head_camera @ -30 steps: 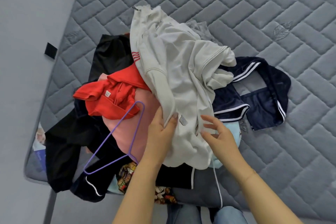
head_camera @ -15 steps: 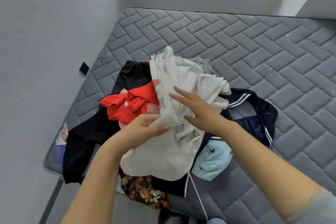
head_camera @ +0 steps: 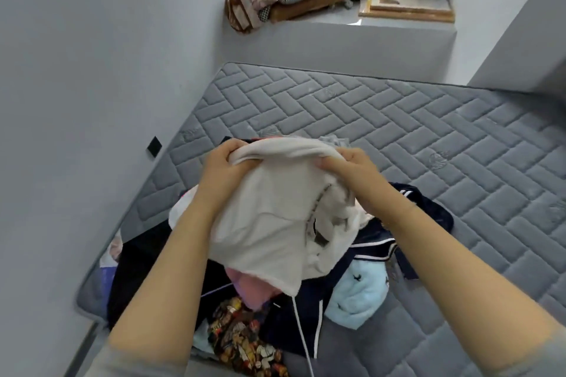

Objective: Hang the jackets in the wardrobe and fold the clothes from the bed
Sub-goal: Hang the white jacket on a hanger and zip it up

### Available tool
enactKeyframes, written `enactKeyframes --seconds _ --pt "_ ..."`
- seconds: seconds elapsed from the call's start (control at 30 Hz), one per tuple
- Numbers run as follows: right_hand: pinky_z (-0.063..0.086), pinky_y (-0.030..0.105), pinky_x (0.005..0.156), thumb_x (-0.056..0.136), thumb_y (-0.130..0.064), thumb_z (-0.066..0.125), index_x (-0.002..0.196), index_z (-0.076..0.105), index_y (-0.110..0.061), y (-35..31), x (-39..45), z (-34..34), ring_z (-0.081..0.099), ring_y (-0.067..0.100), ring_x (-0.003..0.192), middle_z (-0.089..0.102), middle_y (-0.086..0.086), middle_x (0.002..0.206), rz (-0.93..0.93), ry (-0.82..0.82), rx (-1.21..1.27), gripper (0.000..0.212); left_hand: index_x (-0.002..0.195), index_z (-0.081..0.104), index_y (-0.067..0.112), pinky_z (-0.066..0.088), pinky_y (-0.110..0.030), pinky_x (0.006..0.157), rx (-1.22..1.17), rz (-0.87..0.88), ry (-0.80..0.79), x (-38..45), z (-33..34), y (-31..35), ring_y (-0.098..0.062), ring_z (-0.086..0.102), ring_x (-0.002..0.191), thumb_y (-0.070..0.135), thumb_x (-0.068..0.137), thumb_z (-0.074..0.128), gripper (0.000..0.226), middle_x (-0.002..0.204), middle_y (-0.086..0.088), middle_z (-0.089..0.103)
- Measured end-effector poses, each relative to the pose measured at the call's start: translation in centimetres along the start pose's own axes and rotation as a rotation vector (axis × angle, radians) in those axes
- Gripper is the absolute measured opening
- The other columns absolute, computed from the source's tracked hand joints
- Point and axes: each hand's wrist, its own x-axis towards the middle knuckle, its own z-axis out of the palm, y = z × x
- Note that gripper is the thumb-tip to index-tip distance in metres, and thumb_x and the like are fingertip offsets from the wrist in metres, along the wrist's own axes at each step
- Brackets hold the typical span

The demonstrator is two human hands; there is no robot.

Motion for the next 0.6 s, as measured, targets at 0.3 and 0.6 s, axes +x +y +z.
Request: enactKeyframes --seconds 0.3,0.6 --pt "0.048 0.047 0.099 0.086 -0.032 0.064 0.107 0.069 -0.003 0.2 -5.6 -2.4 0.065 0.033 0.099 0.067 0.018 0.107 0.149 0.623 0.953 0.036 0.155 0.000 0.018 0.008 -0.044 0.120 0.292 -0.276 -0.363 -7.9 14.0 -7.1 -0.024 0.002 0.150 0.037 0.083 0.072 0.103 0.162 -0.011 -0.004" --pt "0.049 0.022 0.052 0.092 -0.037 0.049 0.036 0.055 -0.008 -0.1 -14.6 -2.6 0.055 0.019 0.042 0.050 0.004 0.045 0.178 0.615 1.222 0.063 0.150 0.024 0.031 0.041 -0.041 0.107 -0.142 -0.512 -0.386 -11.4 17.9 -8.3 -0.021 0.043 0.133 0.052 0.058 0.081 0.111 0.151 -0.001 0.036"
